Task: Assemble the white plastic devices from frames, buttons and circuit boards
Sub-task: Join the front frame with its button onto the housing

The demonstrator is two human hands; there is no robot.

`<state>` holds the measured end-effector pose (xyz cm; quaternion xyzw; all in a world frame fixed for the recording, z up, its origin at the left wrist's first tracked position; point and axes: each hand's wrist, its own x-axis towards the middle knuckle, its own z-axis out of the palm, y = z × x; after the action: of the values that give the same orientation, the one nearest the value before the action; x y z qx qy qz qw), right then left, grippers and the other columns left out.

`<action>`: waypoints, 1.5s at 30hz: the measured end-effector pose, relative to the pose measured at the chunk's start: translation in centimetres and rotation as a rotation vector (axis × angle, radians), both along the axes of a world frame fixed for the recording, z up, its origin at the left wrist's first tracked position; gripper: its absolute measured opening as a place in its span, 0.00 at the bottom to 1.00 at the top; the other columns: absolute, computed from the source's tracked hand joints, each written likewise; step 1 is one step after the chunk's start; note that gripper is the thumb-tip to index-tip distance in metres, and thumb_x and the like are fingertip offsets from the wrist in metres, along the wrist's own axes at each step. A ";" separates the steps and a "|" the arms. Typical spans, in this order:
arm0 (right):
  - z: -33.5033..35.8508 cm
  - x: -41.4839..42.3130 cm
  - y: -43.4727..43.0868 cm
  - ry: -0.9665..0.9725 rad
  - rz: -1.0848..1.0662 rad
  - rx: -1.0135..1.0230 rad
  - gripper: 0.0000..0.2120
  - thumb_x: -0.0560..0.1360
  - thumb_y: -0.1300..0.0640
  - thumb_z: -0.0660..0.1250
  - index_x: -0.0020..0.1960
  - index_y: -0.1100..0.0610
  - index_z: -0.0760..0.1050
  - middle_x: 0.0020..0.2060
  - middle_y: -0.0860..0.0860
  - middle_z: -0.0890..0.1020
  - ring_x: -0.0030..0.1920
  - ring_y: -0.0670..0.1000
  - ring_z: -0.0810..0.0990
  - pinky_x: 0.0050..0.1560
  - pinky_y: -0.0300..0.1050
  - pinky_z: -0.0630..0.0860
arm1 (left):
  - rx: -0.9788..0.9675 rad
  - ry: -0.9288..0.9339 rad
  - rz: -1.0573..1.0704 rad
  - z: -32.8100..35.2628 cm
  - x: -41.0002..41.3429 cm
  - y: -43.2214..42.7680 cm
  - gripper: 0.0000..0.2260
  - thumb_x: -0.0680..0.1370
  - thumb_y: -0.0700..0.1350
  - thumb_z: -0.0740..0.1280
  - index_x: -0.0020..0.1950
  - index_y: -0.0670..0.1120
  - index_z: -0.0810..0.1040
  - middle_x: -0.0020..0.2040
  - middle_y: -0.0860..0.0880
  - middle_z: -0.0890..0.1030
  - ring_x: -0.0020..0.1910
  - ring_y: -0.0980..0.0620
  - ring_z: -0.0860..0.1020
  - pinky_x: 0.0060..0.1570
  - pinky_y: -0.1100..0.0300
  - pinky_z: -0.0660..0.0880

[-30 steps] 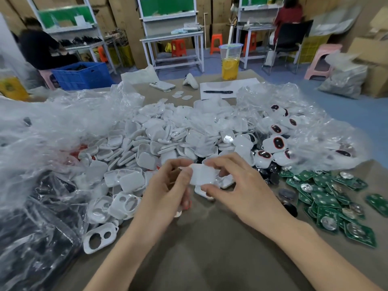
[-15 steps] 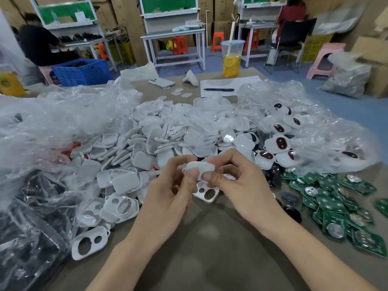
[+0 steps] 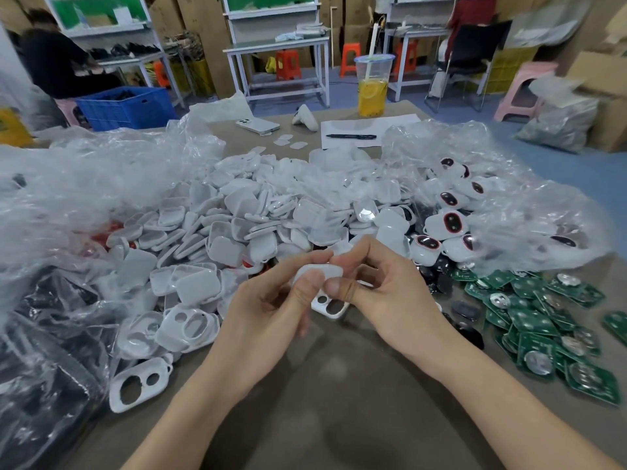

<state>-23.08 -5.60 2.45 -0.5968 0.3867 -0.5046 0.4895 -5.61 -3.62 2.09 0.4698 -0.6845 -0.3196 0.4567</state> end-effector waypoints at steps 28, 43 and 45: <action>-0.6 -0.2 -0.2 -0.019 0.048 -0.067 0.06 0.75 0.46 0.70 0.52 0.42 0.82 0.42 0.46 0.86 0.42 0.44 0.82 0.43 0.34 0.77 | 0.038 0.227 0.011 -0.1 -0.4 0.1 0.16 0.82 0.62 0.59 0.62 0.58 0.80 0.34 0.50 0.77 0.30 0.48 0.73 0.27 0.48 0.72; -0.6 -0.1 -0.1 -0.056 0.114 0.050 0.13 0.78 0.50 0.64 0.51 0.56 0.83 0.35 0.51 0.84 0.34 0.47 0.79 0.36 0.37 0.76 | 0.135 0.233 0.099 0.2 -0.4 0.1 0.13 0.80 0.60 0.62 0.41 0.56 0.79 0.24 0.47 0.74 0.26 0.47 0.71 0.28 0.59 0.71; -0.4 0.0 0.0 -0.075 0.142 0.059 0.12 0.77 0.50 0.65 0.54 0.53 0.84 0.36 0.50 0.83 0.35 0.46 0.78 0.38 0.38 0.77 | 0.153 0.258 0.087 0.4 -0.4 0.0 0.14 0.80 0.60 0.61 0.41 0.54 0.78 0.25 0.47 0.75 0.25 0.48 0.71 0.29 0.59 0.71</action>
<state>-23.13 -5.56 2.07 -0.5887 0.3395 -0.4787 0.5558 -6.00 -3.63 2.48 0.4876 -0.5728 -0.4083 0.5172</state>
